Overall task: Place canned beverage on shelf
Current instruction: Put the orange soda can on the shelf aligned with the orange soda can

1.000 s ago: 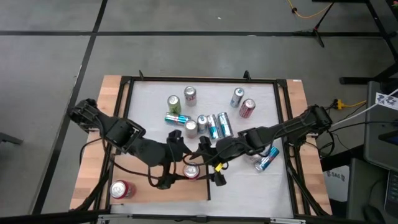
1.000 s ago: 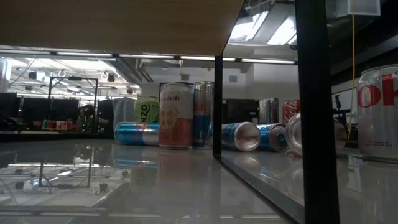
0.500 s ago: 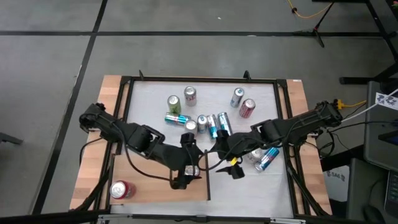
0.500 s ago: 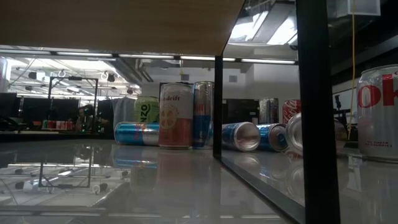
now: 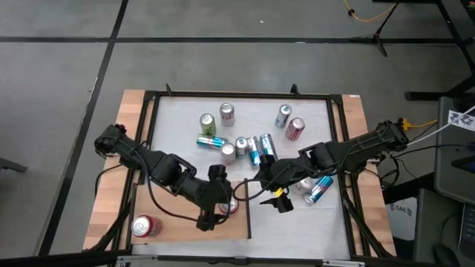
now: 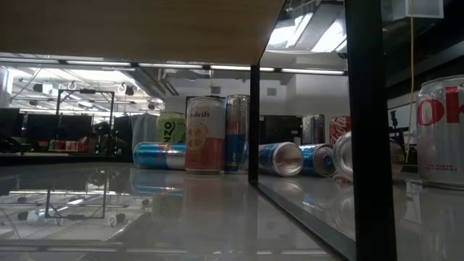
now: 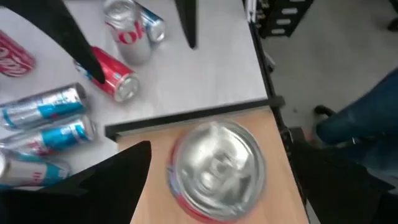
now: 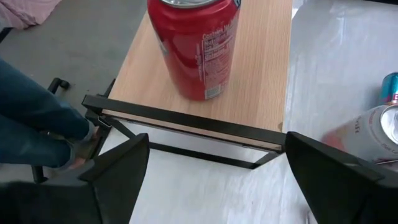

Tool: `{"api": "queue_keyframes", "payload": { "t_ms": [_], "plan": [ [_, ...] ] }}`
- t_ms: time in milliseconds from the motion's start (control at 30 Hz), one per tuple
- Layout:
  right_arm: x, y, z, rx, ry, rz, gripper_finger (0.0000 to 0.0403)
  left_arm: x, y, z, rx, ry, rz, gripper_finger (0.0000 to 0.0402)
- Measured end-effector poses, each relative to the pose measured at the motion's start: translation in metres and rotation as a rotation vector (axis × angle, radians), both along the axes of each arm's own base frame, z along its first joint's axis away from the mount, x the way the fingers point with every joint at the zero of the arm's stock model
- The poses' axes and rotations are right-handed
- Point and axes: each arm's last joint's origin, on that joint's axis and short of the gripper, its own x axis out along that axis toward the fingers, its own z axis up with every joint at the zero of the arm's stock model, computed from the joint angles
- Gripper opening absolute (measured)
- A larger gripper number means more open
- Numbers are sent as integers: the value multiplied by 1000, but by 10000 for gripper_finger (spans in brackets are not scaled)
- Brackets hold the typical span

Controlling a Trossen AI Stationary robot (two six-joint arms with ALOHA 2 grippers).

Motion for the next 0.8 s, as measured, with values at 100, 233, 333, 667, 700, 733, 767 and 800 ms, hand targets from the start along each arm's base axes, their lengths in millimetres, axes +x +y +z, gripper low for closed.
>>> {"api": "queue_keyframes", "payload": {
  "t_ms": [100, 233, 333, 667, 700, 733, 767, 800],
  "plan": [
    [0, 0, 0, 0, 0, 0, 365, -1, -1, 0, 9, -1, 1, 377],
    [0, 0, 0, 0, 0, 0, 365, 0, -2, -2, 22, 1, 6, 377],
    [0, 0, 0, 0, 0, 0, 365, 5, -3, -8, 28, 20, 6, 377],
    [1, 0, 1, 4, -10, 0, 365, 12, -8, -22, 51, 59, 4, 377],
    [1, 0, 1, 4, -10, 0, 365, 12, -8, -22, 54, 57, 7, 377],
    [1, 0, 1, 4, -10, 0, 365, 12, -9, -22, 55, 57, 8, 377],
    [1, 0, 1, 3, -10, 0, 365, 12, -9, -22, 55, 59, 8, 376],
    [1, 0, 1, 4, -10, 0, 365, 12, -10, -23, 55, 59, 8, 373]
  ]
}}
